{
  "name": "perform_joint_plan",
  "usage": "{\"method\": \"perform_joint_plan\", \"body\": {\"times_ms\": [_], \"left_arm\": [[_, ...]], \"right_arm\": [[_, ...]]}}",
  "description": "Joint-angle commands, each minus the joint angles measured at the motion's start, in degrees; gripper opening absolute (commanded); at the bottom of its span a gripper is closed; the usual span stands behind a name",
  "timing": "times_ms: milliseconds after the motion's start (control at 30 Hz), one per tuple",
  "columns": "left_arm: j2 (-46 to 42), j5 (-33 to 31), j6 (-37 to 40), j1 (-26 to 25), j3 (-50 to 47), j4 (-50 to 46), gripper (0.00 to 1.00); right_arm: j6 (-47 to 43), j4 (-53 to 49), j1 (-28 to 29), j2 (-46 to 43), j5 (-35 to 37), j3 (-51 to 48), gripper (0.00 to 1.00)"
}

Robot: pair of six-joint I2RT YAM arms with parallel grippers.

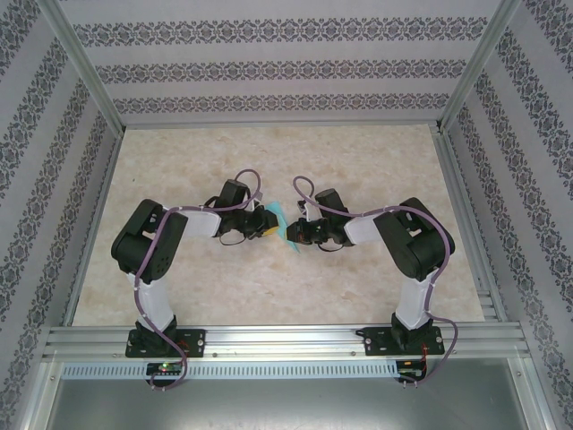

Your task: Fold a paper plane with a square sheet of paper (pick it up from the middle)

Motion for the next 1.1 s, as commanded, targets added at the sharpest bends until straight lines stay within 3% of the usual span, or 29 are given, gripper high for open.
{"method": "perform_joint_plan", "body": {"times_ms": [0, 500, 1067], "left_arm": [[0.88, 0.25, 0.47, -0.89, 1.05, 2.26, 0.20], [3.58, -4.95, 1.09, -0.96, 4.80, -7.08, 0.17], [3.74, -4.99, 1.00, -1.01, 4.60, -7.73, 0.17]], "right_arm": [[-0.11, -3.96, -0.71, 1.22, -0.04, 0.43, 0.07], [-7.96, -12.26, -0.71, -4.45, 0.28, 2.14, 0.18], [-8.40, -15.40, -0.71, -1.43, 0.02, 1.67, 0.10]]}}
